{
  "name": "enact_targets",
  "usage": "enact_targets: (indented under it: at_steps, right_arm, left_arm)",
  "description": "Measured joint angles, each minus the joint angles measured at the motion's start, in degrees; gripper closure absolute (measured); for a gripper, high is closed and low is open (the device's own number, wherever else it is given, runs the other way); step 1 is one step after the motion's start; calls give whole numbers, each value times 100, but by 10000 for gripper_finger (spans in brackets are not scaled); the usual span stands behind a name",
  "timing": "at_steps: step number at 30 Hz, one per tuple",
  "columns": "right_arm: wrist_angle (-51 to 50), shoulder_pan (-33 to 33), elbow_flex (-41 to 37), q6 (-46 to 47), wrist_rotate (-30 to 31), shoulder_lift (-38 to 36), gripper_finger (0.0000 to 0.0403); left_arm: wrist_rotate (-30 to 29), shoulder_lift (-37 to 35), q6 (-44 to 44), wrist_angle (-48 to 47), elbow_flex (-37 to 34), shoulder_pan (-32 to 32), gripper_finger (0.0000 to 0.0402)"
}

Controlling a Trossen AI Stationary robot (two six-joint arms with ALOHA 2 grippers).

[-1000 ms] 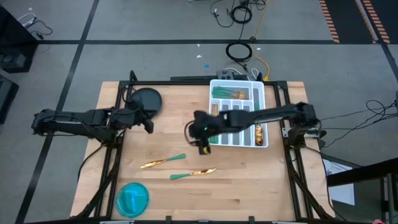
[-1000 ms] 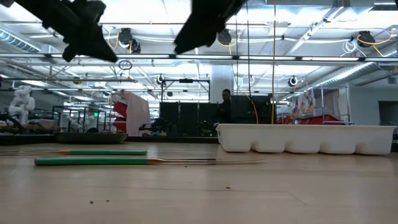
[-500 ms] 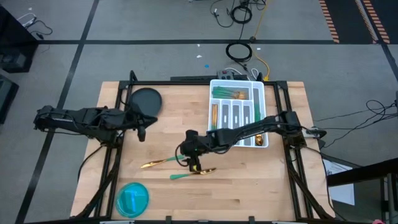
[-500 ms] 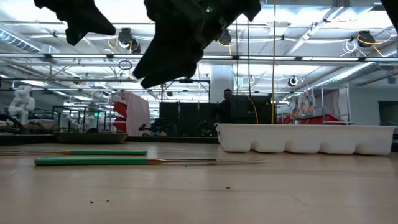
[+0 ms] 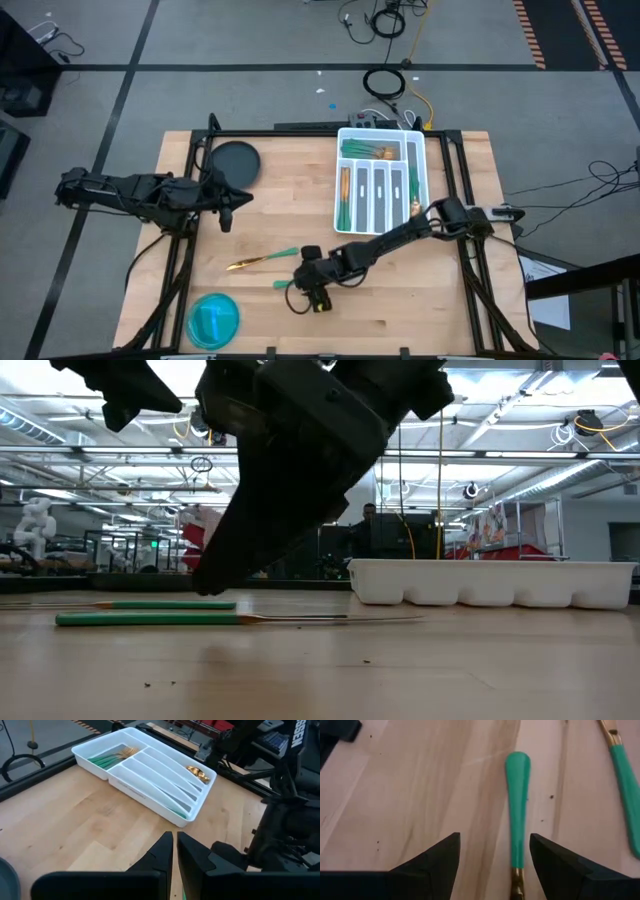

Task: Sort silverware
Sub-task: Put the green knife into the silverware tray

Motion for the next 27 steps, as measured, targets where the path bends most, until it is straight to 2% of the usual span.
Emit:
enact_targets:
  at_steps: [5,10,13,16,20,24,27]
  right_arm:
    - [46,57,7,-30,442,133,172]
    - [120,16,21,-32,395,362,173]
    - [126,16,26,20,361,453,186]
    - [44,16,26,214,397,512,224]
    - [-154,16,42,571,648,542,300]
    - [-217,-4,37,623,616,543,376]
    - [-222,-2,33,595,615,542,393]
  left_arm:
    - [-47,6,-13,11,0,-3,369]
    - [-165,37,-153,45,-2,-3,369]
    - [-186,33,-223,47,-2,-3,369]
    - [-194,35,-312,47,-2,-3,369]
    - [-196,37,-315,47,-2,-3,369]
    - [-197,37,-317,47,-4,-3,369]
    - [-199,35,-315,47,-4,-3,369]
